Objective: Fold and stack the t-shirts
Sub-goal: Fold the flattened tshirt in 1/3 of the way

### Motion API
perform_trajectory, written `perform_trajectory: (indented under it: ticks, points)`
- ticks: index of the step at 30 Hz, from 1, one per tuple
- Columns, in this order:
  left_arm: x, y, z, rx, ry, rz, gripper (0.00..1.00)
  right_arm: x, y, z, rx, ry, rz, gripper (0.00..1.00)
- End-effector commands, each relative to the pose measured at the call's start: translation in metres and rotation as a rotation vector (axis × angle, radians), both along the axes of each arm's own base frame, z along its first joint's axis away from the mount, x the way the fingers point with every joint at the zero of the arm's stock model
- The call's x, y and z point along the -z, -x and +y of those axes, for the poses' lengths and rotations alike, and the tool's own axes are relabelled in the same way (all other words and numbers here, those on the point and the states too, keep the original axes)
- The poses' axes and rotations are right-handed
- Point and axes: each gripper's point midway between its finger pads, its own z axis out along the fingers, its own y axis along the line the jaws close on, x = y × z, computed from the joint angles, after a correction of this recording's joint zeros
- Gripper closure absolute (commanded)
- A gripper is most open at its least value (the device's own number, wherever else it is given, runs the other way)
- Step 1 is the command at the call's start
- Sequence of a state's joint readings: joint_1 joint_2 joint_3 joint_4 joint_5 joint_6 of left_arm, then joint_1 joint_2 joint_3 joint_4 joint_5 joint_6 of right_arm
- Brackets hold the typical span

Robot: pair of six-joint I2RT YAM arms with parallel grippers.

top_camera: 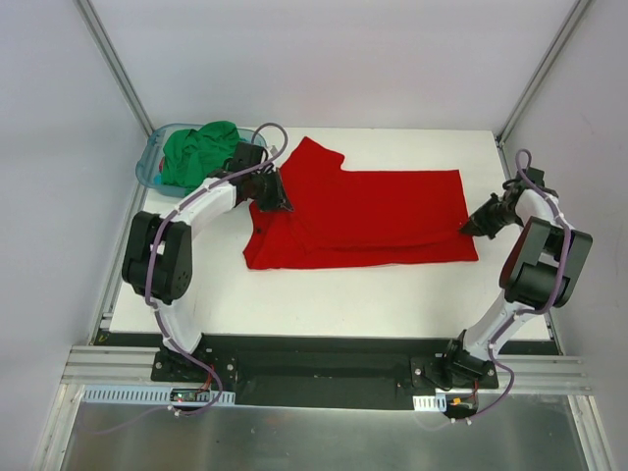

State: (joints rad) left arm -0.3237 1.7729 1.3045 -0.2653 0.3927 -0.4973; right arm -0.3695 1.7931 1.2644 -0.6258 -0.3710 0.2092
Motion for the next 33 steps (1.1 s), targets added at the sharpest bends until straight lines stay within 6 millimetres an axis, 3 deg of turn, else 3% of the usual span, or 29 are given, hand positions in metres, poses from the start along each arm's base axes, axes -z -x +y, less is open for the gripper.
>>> perform_trajectory:
  ticks: [1,5,7,8,9,11,14,17,22,26,29,33]
  points:
    - [-0.001,-0.023,0.001,0.007,0.002,-0.037,1.0,-0.005,-0.022,-0.009,-0.004,0.045,-0.032,0.95]
    - [0.01,-0.035,0.006,-0.024,-0.008,-0.017,1.0,0.002,-0.032,-0.016,-0.001,0.067,-0.007,0.91]
    - [0.013,-0.042,0.01,-0.055,-0.023,-0.012,0.99,0.003,-0.035,-0.021,0.004,0.09,0.009,0.77]
    - [0.011,-0.045,0.011,-0.059,-0.02,-0.016,0.87,0.002,-0.036,-0.023,0.0,0.095,0.008,0.67]
    - [0.008,-0.048,0.012,-0.062,-0.015,-0.02,0.65,-0.001,-0.037,-0.024,-0.004,0.103,0.004,0.58]
    - [-0.001,-0.052,0.013,-0.071,-0.01,-0.037,0.43,-0.01,-0.038,-0.026,-0.019,0.131,-0.013,0.45]
    - [-0.017,-0.047,0.013,-0.07,0.017,-0.054,0.01,-0.027,-0.027,-0.025,-0.055,0.205,-0.037,0.21]
    - [-0.02,-0.029,0.011,-0.058,0.045,-0.033,0.01,-0.037,-0.01,-0.017,-0.103,0.234,-0.052,0.02]
    - [-0.01,0.01,0.009,-0.048,0.078,0.038,0.01,-0.031,0.013,0.01,-0.19,0.224,-0.054,0.04]
    - [0.001,0.037,-0.005,-0.007,0.106,0.057,0.01,-0.013,0.014,0.036,-0.257,0.176,-0.033,0.04]
    - [0.022,0.046,-0.007,-0.003,0.094,0.119,0.01,0.002,0.009,0.039,-0.254,0.172,0.004,0.04]
    - [0.054,0.055,0.008,-0.04,0.015,0.168,0.01,0.02,0.013,0.034,-0.241,0.172,0.08,0.04]
